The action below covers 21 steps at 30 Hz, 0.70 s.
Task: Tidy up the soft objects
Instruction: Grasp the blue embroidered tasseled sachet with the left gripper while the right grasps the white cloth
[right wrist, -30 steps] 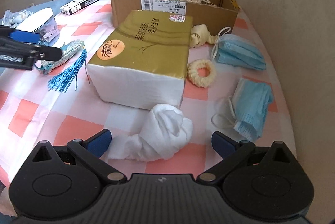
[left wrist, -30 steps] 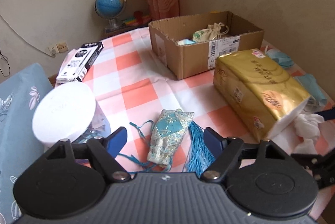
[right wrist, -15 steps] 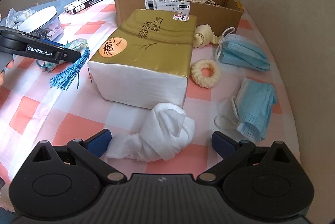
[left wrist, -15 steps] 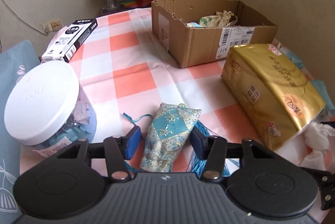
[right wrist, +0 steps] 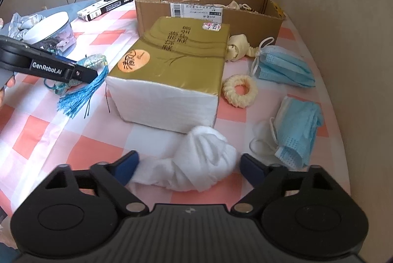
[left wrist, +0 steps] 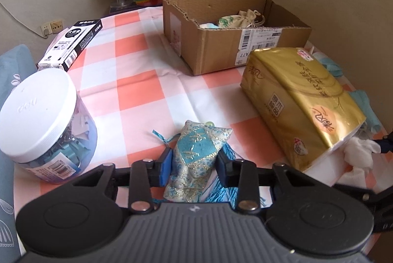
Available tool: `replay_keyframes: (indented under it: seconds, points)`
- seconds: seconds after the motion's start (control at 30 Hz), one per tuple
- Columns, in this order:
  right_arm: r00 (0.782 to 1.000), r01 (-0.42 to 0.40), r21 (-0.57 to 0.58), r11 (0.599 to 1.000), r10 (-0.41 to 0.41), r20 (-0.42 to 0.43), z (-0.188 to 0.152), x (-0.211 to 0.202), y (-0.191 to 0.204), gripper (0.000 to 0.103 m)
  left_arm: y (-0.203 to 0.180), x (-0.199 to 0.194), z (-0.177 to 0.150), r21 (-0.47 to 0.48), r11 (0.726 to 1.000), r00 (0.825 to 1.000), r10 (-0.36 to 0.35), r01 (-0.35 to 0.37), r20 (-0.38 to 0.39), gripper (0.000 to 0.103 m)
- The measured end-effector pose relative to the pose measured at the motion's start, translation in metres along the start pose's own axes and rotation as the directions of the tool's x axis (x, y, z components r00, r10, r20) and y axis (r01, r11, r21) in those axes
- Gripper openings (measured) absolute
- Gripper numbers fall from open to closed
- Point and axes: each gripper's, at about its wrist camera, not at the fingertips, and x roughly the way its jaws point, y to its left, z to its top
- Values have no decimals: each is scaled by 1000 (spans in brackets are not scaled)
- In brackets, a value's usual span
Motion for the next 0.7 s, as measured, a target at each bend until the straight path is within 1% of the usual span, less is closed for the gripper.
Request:
replay_keyframes:
  seconds: [0.07,0.17,0.23,0.33,0.47,0.7]
  points:
    - [1000,-3,7,1000,3,4,1,-2,-2,82,0,0,0,3,1000,1000,1,-1,-2,34]
    - [1000,1,7,1000,-1,5,1,-3,-2,73,-1,-1,0,7,1000,1000,0,0,-2,31]
    - [1000,7,6,1000,-7,5,1,-5,-2,60,-1,-2,-1,11,1000,1000,-1,1,-3,29]
    - [1000,15,6,1000,-15,5,1,-7,-2,56,-1,-4,-2,24,1000,1000,-3,3,-5,26]
    - [1000,23,3,1000,-23,8,0,-11,-1,56,-2,-8,-3,41,999,1000,-6,7,-10,23]
    - [999,34,9,999,-34,37,3,-28,-3,56,1,-23,-2,69,997,1000,-24,26,-19,19]
